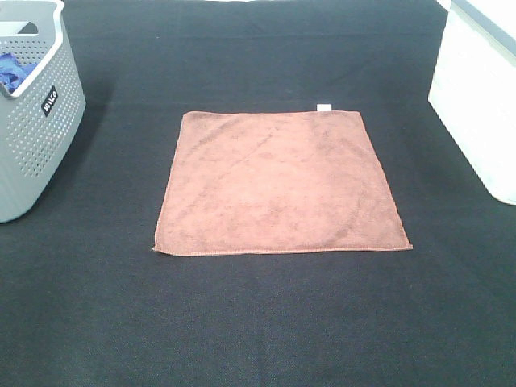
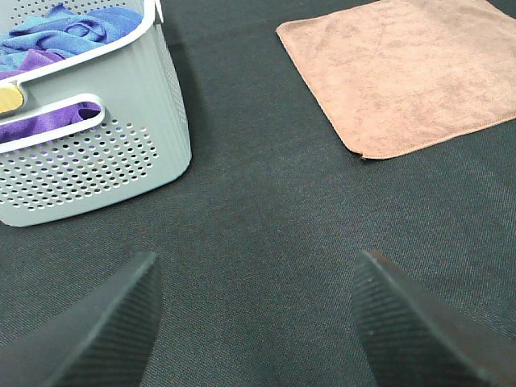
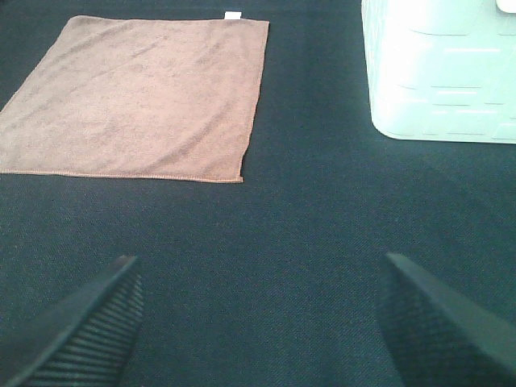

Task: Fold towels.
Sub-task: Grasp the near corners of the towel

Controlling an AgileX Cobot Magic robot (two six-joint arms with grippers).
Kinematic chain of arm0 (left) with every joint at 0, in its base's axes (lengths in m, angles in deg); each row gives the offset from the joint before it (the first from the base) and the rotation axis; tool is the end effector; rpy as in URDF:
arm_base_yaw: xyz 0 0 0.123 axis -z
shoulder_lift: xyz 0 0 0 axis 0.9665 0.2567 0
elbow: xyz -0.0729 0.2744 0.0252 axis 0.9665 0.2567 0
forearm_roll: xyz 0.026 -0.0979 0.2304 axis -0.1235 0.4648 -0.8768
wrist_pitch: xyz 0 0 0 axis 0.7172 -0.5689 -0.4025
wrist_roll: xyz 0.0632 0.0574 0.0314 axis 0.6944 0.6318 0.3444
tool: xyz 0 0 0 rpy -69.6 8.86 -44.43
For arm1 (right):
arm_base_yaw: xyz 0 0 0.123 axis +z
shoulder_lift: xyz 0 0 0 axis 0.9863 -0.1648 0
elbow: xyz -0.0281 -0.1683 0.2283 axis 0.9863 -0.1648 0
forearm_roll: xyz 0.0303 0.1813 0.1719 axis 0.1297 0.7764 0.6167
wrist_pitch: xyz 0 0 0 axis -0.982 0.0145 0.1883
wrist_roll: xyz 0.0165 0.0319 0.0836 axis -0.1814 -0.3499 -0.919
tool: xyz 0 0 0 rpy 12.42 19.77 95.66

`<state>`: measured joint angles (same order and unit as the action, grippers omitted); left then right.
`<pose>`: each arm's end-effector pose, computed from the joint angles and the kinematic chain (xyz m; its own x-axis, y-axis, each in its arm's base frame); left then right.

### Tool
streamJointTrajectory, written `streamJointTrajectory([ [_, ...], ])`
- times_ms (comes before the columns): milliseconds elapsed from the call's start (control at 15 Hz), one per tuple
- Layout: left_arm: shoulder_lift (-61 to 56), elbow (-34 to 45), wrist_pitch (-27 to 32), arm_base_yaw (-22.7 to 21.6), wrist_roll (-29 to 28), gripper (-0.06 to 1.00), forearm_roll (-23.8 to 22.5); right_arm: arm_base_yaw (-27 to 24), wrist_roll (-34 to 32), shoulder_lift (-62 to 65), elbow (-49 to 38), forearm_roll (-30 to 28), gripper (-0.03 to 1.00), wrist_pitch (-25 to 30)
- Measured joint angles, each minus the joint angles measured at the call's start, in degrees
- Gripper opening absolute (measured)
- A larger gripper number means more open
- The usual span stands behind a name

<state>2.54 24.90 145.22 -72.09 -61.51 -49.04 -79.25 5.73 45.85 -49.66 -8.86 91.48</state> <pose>-0.0063 -0.0104 0.2781 -0.4177 0.1727 -0.8920 0.2239 0.9711 0.0831 -0.0069 0.0067 0.2781 -0.4471 -0.0266 -0.8941 -0.0973 0.9951 0.0191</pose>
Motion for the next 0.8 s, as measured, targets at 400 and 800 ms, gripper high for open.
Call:
streamJointTrajectory([
  [400, 0.0, 0.0, 0.0, 0.0, 0.0, 0.65, 0.0, 0.0, 0.0, 0.0, 0.0, 0.0, 0.75, 0.0],
  [800, 0.0, 0.0, 0.0, 0.0, 0.0, 0.65, 0.0, 0.0, 0.0, 0.0, 0.0, 0.0, 0.75, 0.0],
])
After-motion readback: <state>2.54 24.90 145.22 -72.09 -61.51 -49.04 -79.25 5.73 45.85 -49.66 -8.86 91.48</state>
